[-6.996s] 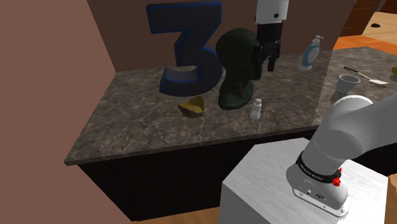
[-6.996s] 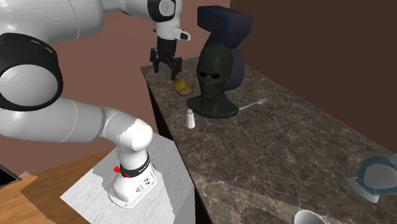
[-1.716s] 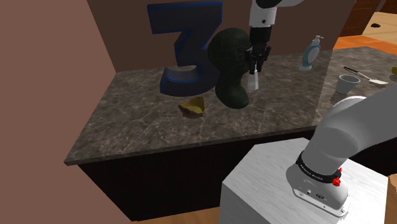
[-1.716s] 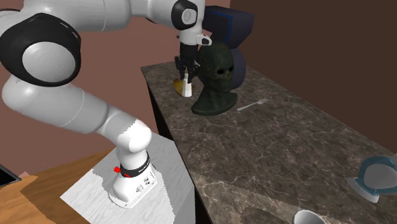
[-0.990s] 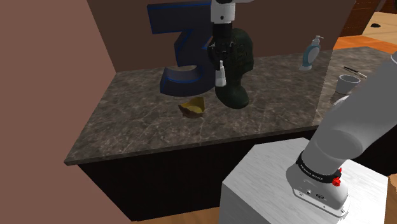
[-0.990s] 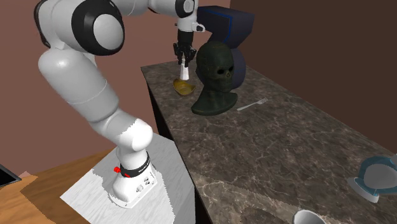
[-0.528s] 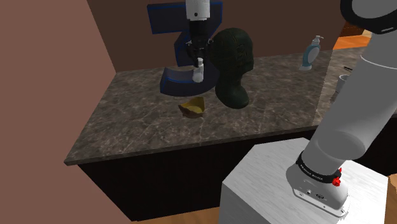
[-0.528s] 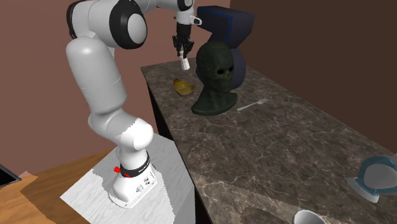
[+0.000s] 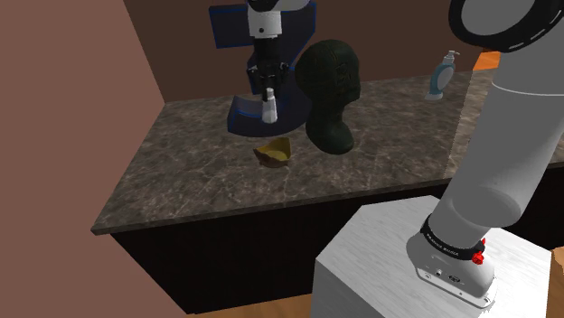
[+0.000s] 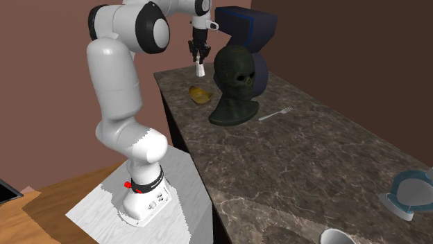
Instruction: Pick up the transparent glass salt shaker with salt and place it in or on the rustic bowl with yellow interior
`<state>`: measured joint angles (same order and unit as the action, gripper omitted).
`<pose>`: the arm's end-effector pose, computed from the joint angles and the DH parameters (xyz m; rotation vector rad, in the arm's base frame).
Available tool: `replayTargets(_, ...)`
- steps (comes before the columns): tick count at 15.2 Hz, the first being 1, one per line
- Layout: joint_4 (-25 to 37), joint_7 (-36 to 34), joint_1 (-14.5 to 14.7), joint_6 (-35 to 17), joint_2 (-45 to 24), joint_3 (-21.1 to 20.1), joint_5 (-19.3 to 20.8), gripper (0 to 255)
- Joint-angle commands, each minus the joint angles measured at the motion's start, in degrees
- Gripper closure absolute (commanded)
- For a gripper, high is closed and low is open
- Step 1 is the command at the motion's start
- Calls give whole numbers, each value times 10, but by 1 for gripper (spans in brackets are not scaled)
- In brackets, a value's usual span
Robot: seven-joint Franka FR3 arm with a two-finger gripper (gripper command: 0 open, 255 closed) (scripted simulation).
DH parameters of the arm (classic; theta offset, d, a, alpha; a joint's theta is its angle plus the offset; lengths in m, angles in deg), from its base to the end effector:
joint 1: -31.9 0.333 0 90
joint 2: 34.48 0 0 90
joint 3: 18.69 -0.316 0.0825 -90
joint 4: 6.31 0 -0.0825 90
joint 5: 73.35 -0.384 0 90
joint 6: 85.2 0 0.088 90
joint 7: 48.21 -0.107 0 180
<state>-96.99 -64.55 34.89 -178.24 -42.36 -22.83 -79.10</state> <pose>0.5888 0.0814 0.5450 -3.0373 0.2605 0.1775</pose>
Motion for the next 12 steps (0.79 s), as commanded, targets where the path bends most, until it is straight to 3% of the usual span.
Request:
replayTargets(1,-16,2,0,-16,1,0,0,255)
replayTargets(12,-96,9,1,-99,-3,0,-1,255)
